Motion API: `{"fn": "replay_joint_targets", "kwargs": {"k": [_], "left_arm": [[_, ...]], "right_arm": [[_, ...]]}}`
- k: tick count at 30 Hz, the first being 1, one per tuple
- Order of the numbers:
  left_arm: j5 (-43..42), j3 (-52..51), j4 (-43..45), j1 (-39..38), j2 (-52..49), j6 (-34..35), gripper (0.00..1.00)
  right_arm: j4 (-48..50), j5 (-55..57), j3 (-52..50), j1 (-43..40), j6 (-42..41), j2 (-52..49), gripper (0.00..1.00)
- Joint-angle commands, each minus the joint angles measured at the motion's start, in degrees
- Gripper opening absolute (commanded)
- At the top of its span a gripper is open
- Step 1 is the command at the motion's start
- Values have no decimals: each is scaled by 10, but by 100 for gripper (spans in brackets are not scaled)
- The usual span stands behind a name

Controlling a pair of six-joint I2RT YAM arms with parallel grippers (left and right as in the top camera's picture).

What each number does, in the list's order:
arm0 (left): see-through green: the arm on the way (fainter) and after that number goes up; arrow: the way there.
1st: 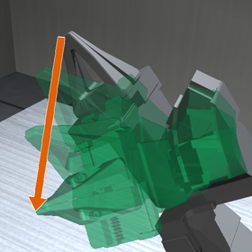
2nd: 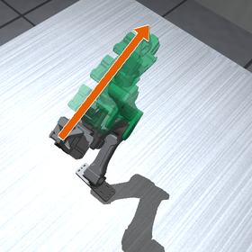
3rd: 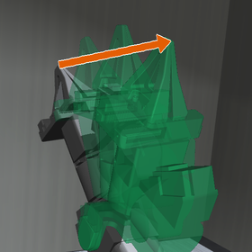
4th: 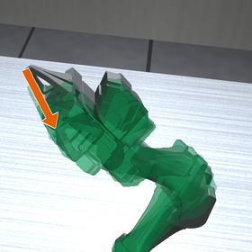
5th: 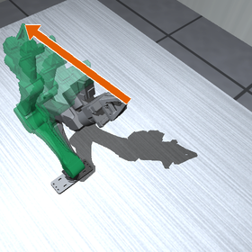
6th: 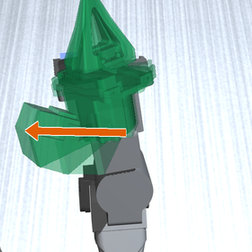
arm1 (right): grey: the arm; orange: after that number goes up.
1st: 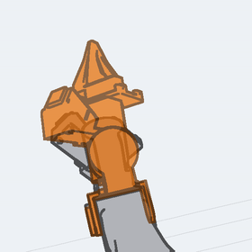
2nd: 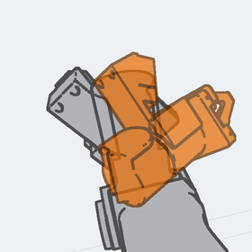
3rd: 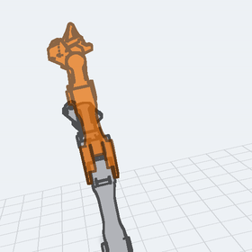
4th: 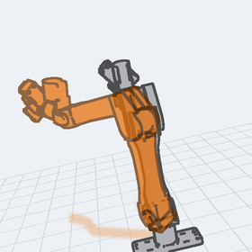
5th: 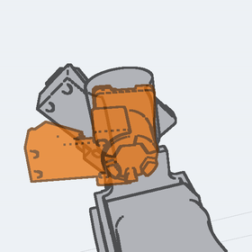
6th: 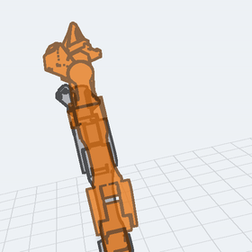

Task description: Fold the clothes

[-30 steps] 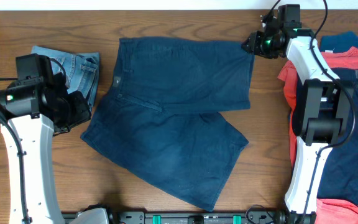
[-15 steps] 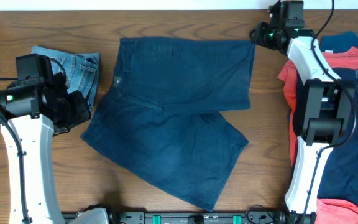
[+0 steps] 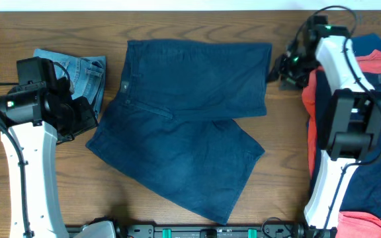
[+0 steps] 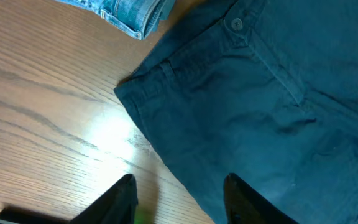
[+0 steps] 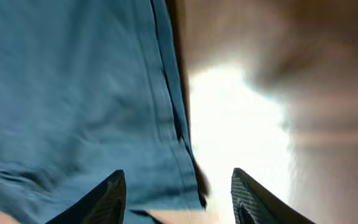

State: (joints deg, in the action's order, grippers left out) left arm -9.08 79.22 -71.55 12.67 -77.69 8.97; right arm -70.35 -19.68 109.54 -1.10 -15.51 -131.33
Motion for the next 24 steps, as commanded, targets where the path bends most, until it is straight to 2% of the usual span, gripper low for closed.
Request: {"fn": "replay_joint_targets", "kwargs": {"k": [1,4,9,11,13,18,20,22,24], "left_arm": [[-6,9,0,1,2,-4,48],[-6,9,0,1,2,-4,48],[-6,9,0,1,2,-4,48],[-6,9,0,1,2,-4,48],[-6,9,0,1,2,-4,48],[-6,9,0,1,2,-4,48],[-6,9,0,1,2,-4,48],[-6,9,0,1,2,-3,48],[-6,9,3,1,2,-4,49]], "right_arm": [[-10,73,-37,36,3,4,54],[5,83,-76,55,-23,4,49],[56,83,-144,68,-53,4,31],[77,83,-158,68,-53,4,12],[92,102,-156,63,-53,4,2],[83,194,-98,26,-57,7,2],[78,197,-68,7,-58,7,7],[78,183,-36,-11,-47,8,19],[78,160,-4,-23,-33,10,21]]}}
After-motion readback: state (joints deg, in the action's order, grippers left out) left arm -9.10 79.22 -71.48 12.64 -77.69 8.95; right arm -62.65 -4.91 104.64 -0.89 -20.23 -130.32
